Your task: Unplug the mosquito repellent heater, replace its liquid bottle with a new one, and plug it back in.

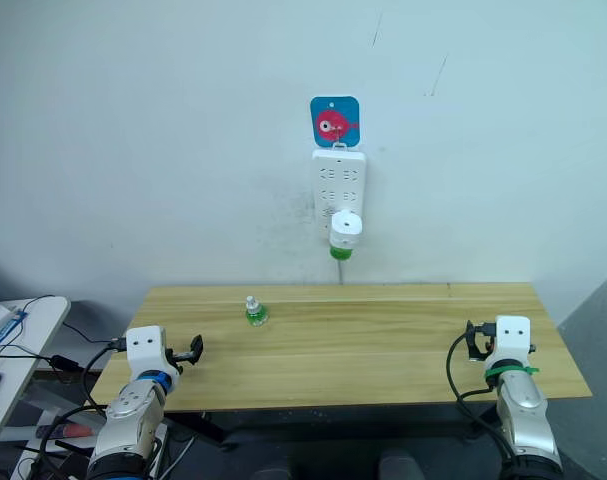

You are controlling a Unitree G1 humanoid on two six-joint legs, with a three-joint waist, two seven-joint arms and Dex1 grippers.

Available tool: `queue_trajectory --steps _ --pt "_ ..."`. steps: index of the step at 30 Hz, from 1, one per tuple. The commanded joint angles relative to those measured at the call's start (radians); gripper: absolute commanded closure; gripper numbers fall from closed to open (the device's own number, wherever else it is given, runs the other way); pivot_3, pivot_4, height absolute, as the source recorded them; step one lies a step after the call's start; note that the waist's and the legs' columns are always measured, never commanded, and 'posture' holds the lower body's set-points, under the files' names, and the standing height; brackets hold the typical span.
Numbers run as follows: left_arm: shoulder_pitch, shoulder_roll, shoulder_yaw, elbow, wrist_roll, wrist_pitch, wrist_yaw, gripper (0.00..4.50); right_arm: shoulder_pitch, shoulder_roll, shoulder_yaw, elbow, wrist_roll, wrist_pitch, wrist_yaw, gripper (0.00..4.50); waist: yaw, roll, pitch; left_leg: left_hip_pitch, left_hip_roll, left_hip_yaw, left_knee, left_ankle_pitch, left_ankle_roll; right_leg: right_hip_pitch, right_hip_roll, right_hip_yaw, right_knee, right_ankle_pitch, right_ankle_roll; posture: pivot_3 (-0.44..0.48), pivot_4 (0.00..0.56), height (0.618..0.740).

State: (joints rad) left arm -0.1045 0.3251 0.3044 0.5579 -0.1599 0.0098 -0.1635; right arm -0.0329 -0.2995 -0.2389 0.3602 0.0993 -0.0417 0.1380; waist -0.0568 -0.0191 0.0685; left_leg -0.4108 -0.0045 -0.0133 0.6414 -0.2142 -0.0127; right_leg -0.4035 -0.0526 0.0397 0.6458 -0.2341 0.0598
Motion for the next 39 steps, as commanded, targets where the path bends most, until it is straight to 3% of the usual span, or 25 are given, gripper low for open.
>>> queue_trajectory --steps 1,21,25,29,34,38,39 --pt "-0.011 0.017 0.023 -0.017 -0.001 -0.004 0.031 0.0 -0.017 -0.014 -0.006 -0.028 -0.002 -0.009 0.002 0.02 0.0 0.0 0.0 0.0 0.0 0.0 0.0 0.0 0.0 0.0 0.0 0.0 0.0 0.0 0.0 -0.073 0.092 0.74" --pt "0.024 0.019 0.01 -0.093 -0.026 0.016 -0.047 0.0 -0.021 -0.015 0.023 -0.029 -0.015 -0.01 0.02 0.02 0.0 0.0 0.009 0.001 0.001 -0.001 -0.001 0.0 0.0 0.0 0.0 0.001 0.0 -0.004 -0.001 -0.079 0.116 0.74" --pt "0.068 0.046 0.02 -0.218 -0.057 0.047 -0.104 0.0 -0.002 -0.037 0.055 -0.081 -0.037 -0.017 0.051 0.02 0.0 0.0 0.027 0.002 0.001 -0.001 -0.001 0.0 0.0 0.001 0.0 0.002 0.0 -0.005 -0.003 -0.077 0.143 0.74" --pt "0.108 0.137 -0.01 -0.497 -0.128 0.136 -0.262 0.0 0.013 -0.051 0.062 -0.291 0.031 0.099 0.112 0.02 0.001 0.0 0.066 0.002 0.009 -0.001 -0.001 0.0 0.0 0.0 0.0 0.001 0.001 -0.006 -0.004 -0.077 0.19 0.74" --pt "-0.024 0.264 -0.063 -0.703 -0.26 0.348 -0.424 0.0 -0.042 -0.094 0.096 -0.542 0.158 0.3 0.241 0.02 0.011 -0.001 0.106 0.002 0.01 -0.001 0.0 0.0 0.0 0.0 0.0 0.001 0.001 -0.006 -0.004 -0.085 0.23 0.74" --pt "-0.22 0.302 -0.121 -0.697 -0.301 0.436 -0.496 0.0 -0.14 -0.145 0.1 -0.692 0.272 0.464 0.305 0.02 0.007 -0.001 0.134 0.0 0.011 -0.001 0.0 0.0 0.0 -0.001 0.001 0.001 0.001 -0.006 -0.004 -0.104 0.252 0.74" --pt "-0.28 0.298 -0.143 -0.677 -0.307 0.45 -0.518 0.18 -0.179 -0.166 0.108 -0.725 0.286 0.504 0.319 0.0 0.006 -0.002 0.141 0.0 0.01 -0.001 0.001 0.0 0.0 -0.001 0.001 0.001 0.001 -0.006 -0.004 -0.119 0.257 0.74"
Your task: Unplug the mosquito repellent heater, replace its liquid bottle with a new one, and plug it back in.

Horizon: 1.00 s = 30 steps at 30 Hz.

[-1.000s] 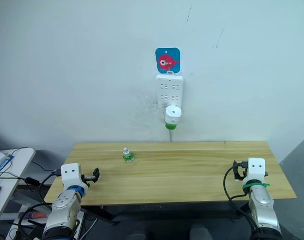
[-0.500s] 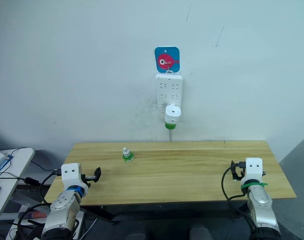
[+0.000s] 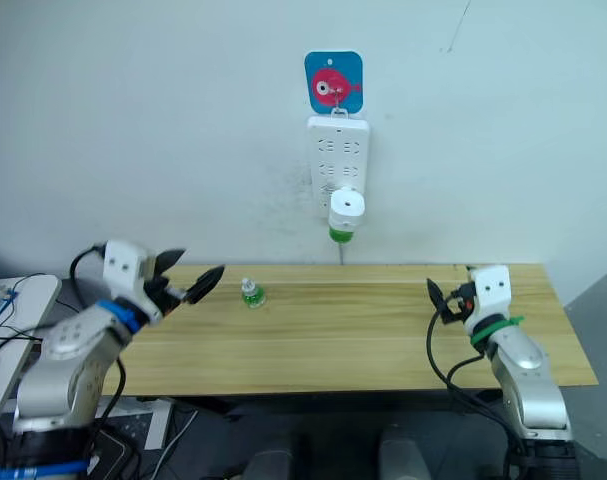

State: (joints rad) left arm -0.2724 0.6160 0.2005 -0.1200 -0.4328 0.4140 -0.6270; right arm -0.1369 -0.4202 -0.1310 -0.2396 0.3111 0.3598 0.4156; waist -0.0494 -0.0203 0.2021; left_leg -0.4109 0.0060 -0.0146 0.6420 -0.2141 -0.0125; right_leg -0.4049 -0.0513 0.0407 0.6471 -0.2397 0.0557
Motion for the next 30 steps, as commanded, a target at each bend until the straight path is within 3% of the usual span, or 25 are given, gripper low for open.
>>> queue_trajectory --steps 1,3,10,15,22,30 --pt "-0.151 0.004 -0.052 0.016 -0.037 0.055 -0.071 0.38 -0.1 -0.061 0.005 -0.147 0.083 0.131 0.049 0.0 -0.002 -0.001 0.014 -0.001 0.0 0.0 0.0 0.0 0.0 -0.001 0.001 0.0 0.0 0.0 0.001 -0.119 0.257 0.74" --pt "-0.253 -0.013 -0.1 0.073 -0.022 0.06 -0.106 0.88 -0.183 -0.079 0.016 -0.188 0.118 0.204 0.052 0.0 -0.008 -0.002 0.02 -0.006 0.001 -0.001 0.002 0.0 0.0 -0.005 0.002 -0.001 -0.001 0.004 0.007 -0.14 0.265 0.74" --pt "-0.491 -0.084 -0.169 0.302 0.037 -0.026 -0.172 0.88 -0.391 -0.035 0.051 -0.255 0.244 0.396 0.021 0.0 -0.021 -0.005 0.045 -0.008 0.003 -0.002 0.001 0.0 0.0 -0.007 0.004 -0.001 -0.001 0.007 0.002 -0.174 0.273 0.74" --pt "-0.621 -0.131 -0.186 0.499 0.098 -0.147 -0.203 0.88 -0.466 0.003 0.094 -0.227 0.231 0.414 0.011 0.0 -0.036 -0.007 0.054 -0.019 0.004 -0.002 0.003 0.0 0.0 -0.017 0.006 -0.001 0.001 0.008 0.002 -0.196 0.292 0.74" --pt "-0.723 -0.181 -0.209 0.664 0.153 -0.254 -0.28 0.88 -0.477 0.018 0.099 -0.214 0.202 0.407 -0.018 0.0 -0.038 -0.008 0.07 -0.021 0.003 -0.002 0.003 0.0 0.0 -0.019 0.005 -0.002 0.0 0.008 0.003 -0.212 0.307 0.74" --pt "-0.84 -0.241 -0.218 0.839 0.199 -0.372 -0.351 0.88 -0.35 0.022 0.078 -0.288 0.187 0.415 -0.077 0.0 -0.032 -0.01 0.081 -0.023 0.002 -0.005 0.005 0.0 0.0 -0.018 0.004 -0.006 0.001 0.008 0.004 -0.244 0.316 0.74"
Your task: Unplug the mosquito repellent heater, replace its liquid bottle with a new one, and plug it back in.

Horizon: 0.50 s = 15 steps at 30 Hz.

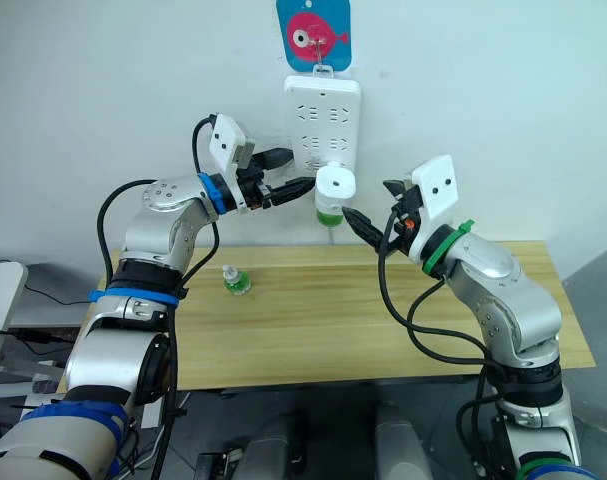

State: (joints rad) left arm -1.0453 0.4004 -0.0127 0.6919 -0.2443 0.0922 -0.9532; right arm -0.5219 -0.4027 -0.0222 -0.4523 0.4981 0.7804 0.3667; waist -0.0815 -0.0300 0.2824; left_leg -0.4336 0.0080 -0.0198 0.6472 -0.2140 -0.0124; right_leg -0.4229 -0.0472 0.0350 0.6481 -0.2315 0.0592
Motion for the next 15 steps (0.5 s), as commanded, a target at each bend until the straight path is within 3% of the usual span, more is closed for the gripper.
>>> queue_trajectory --steps 1,7,10,15 --pt "-0.082 -0.031 -0.004 0.052 0.015 -0.064 -0.034 0.88 0.055 0.009 -0.029 -0.088 -0.002 -0.003 -0.038 0.0 -0.001 -0.001 0.001 0.0 0.0 0.0 0.001 0.0 0.0 0.0 0.0 0.0 0.0 0.0 0.0 -0.251 0.317 0.74" --pt "-0.148 -0.052 0.005 0.151 0.028 -0.12 -0.099 0.88 0.131 0.043 -0.025 -0.139 -0.01 0.012 -0.105 0.0 -0.005 0.0 0.007 0.0 0.0 0.0 0.001 0.0 0.0 0.0 0.0 0.001 0.0 0.0 0.002 -0.264 0.322 0.74" --pt "-0.156 -0.045 0.012 0.172 0.026 -0.12 -0.132 1.46 0.128 0.065 -0.018 -0.137 -0.03 0.007 -0.148 0.0 -0.008 0.0 0.008 0.0 0.0 -0.001 0.001 0.0 0.0 0.0 0.0 0.001 -0.001 0.0 0.002 -0.275 0.323 0.74" --pt "-0.15 -0.038 0.02 0.164 0.024 -0.103 -0.153 3.03 0.077 0.123 0.026 -0.106 -0.08 -0.004 -0.21 0.0 -0.018 0.0 0.009 0.0 0.0 0.0 -0.001 0.0 0.0 -0.002 0.0 0.002 -0.001 0.0 0.001 -0.276 0.32 0.74"
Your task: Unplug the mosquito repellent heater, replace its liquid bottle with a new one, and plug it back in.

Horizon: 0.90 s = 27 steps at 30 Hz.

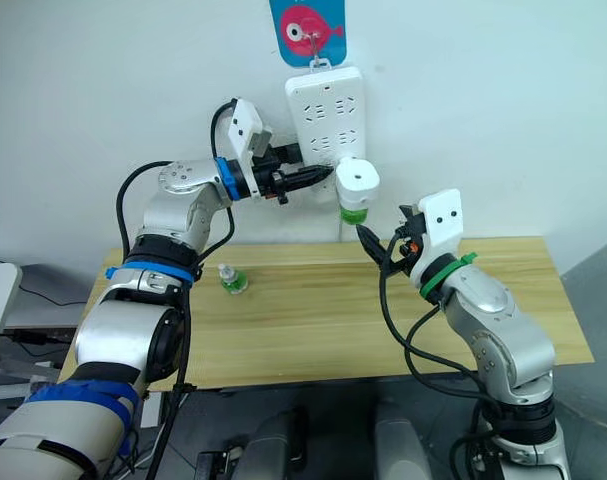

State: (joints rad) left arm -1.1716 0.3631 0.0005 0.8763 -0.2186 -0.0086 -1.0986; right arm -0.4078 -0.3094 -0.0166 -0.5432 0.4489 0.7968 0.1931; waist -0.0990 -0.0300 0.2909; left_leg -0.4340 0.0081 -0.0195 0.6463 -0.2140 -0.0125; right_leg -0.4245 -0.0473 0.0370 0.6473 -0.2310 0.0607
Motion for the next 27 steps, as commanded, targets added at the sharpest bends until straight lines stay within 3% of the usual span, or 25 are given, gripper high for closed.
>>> queue_trajectory --steps 1,18,23,27 --pt "-0.021 -0.002 0.007 -0.027 -0.001 0.003 -0.009 3.17 -0.048 0.043 0.034 -0.006 -0.045 -0.025 -0.046 0.0 -0.001 0.0 0.0 0.0 0.0 0.0 0.0 0.0 0.0 0.0 0.0 -0.001 0.0 0.0 0.0 -0.275 0.318 0.74" --pt "0.001 -0.01 0.005 -0.069 0.012 0.018 0.026 3.17 -0.218 0.192 0.059 0.25 -0.199 -0.19 -0.102 0.0 -0.002 0.0 0.0 0.0 0.0 -0.001 0.001 0.0 0.0 0.001 0.0 -0.001 0.0 0.0 0.0 -0.242 0.297 0.74" --pt "0.014 -0.006 0.006 -0.085 0.018 0.025 0.049 3.17 -0.202 0.181 0.07 0.209 -0.19 -0.201 -0.055 1.53 -0.001 0.0 0.0 0.0 0.0 -0.001 0.001 0.0 0.0 0.001 0.0 -0.001 0.001 0.0 0.0 -0.245 0.291 0.74" --pt "0.014 0.001 0.011 -0.07 0.027 0.017 0.079 3.17 -0.18 0.159 0.071 0.151 -0.191 -0.18 -0.041 1.52 0.003 0.0 0.0 0.0 0.0 -0.001 0.001 0.0 0.0 0.001 0.0 -0.001 0.0 0.0 0.0 -0.248 0.286 0.74"
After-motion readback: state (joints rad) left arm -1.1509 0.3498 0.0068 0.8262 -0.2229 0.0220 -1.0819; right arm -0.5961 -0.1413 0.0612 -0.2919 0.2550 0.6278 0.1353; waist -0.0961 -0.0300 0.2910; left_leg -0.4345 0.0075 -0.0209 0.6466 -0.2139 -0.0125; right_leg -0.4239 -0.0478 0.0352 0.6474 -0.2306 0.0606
